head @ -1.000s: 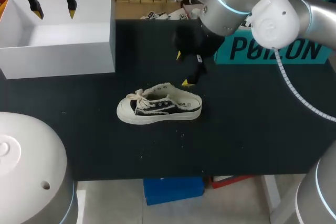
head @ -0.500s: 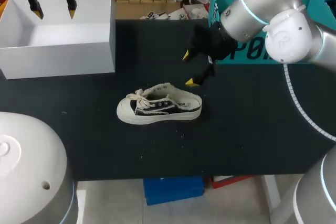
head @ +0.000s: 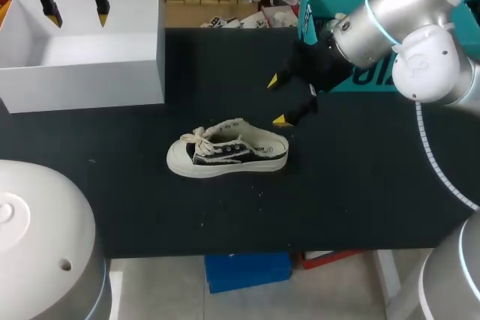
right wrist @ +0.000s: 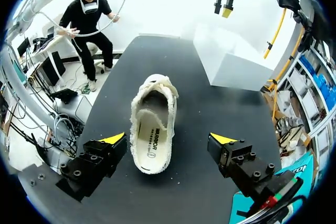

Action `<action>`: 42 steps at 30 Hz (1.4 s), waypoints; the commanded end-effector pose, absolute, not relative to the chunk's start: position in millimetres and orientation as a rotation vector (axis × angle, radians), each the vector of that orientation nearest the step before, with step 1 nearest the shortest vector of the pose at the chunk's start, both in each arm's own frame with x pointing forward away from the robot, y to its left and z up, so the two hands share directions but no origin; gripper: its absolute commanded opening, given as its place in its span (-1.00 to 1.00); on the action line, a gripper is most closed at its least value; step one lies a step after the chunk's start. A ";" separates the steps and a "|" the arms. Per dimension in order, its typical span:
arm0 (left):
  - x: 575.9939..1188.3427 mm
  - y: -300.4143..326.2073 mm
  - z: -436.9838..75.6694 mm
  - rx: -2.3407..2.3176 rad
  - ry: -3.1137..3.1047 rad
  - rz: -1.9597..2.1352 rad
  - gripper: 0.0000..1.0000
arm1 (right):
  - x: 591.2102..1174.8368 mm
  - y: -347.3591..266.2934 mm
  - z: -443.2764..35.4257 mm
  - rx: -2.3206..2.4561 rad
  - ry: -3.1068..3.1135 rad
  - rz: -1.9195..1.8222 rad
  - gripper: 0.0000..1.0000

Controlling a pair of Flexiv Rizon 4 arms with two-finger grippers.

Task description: Take the shoe out of the shoebox, open the shoe tongue, remove and reinsert the insole, then place the shoe into the shoebox

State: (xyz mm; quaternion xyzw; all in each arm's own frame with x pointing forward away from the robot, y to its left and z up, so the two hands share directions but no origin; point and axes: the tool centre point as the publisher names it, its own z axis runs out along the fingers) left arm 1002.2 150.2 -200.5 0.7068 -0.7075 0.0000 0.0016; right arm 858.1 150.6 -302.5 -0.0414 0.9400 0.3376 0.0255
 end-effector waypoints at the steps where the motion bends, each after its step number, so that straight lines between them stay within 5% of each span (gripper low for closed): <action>1: 1001.7 150.0 -200.0 2.219 -2.220 -0.002 1.00 | 858.0 151.9 -302.6 -0.125 2.907 1.041 1.00; 27: 1001.7 150.0 -200.0 2.219 -2.220 -0.002 1.00 | 846.4 140.1 -313.5 -0.143 2.898 1.099 1.00; 42: 1001.7 150.0 -200.0 2.219 -2.220 -0.002 1.00 | 851.2 135.7 -364.3 -0.144 2.849 1.219 1.00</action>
